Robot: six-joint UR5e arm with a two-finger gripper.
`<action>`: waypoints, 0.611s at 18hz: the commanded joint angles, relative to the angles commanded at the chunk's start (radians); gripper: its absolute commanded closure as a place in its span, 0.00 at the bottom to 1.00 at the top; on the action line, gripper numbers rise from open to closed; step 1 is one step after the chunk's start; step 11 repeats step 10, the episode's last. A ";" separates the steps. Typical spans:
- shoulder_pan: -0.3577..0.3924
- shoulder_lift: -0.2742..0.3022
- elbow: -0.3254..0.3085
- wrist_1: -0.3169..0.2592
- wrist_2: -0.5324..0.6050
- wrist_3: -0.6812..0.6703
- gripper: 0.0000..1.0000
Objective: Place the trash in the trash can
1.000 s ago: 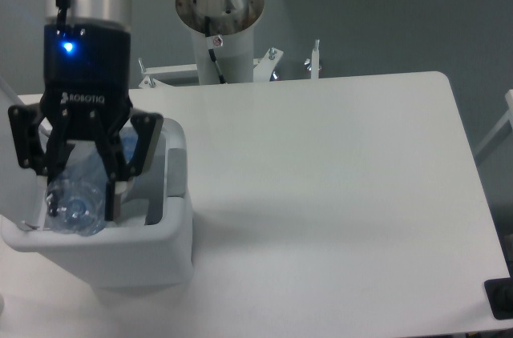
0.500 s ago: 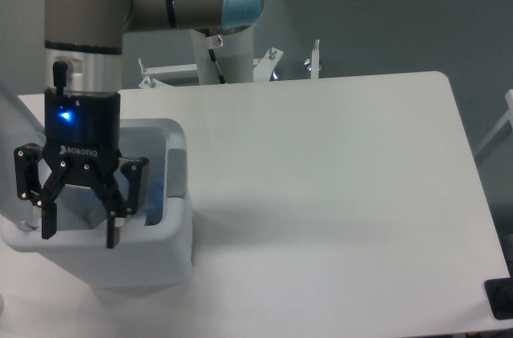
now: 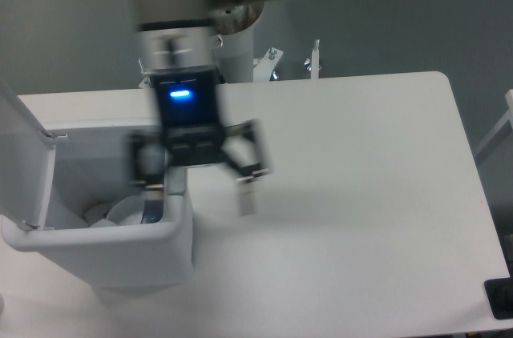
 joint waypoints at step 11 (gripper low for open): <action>0.147 0.164 -0.226 -0.195 0.252 0.691 0.00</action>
